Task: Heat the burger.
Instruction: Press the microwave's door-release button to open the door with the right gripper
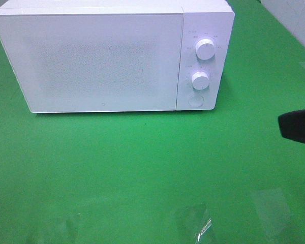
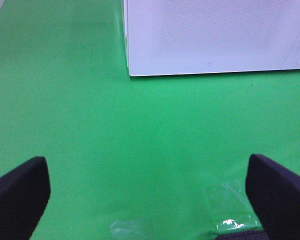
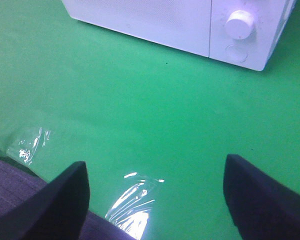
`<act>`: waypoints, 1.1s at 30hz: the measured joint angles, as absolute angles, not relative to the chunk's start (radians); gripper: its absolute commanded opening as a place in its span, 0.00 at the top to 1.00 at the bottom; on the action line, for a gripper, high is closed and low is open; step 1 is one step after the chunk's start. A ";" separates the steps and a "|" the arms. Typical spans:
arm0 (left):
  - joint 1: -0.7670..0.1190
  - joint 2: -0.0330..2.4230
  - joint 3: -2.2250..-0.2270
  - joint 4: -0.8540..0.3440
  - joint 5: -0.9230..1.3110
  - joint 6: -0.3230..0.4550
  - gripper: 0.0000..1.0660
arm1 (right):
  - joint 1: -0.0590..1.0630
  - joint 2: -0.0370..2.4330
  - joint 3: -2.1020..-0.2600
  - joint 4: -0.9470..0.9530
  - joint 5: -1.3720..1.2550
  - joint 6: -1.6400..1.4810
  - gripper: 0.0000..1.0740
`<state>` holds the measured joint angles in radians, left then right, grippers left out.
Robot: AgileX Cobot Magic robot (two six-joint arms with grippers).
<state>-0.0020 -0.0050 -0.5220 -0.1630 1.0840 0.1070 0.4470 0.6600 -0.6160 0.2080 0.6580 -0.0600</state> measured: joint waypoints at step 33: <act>-0.002 -0.005 -0.522 -0.163 1.084 0.107 0.08 | 0.028 0.002 -0.510 0.050 0.928 0.060 0.33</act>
<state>-0.0020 -0.0050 -0.5220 -0.1630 1.0840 0.1070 0.0280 0.0020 -0.5100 0.0500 0.9280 0.0600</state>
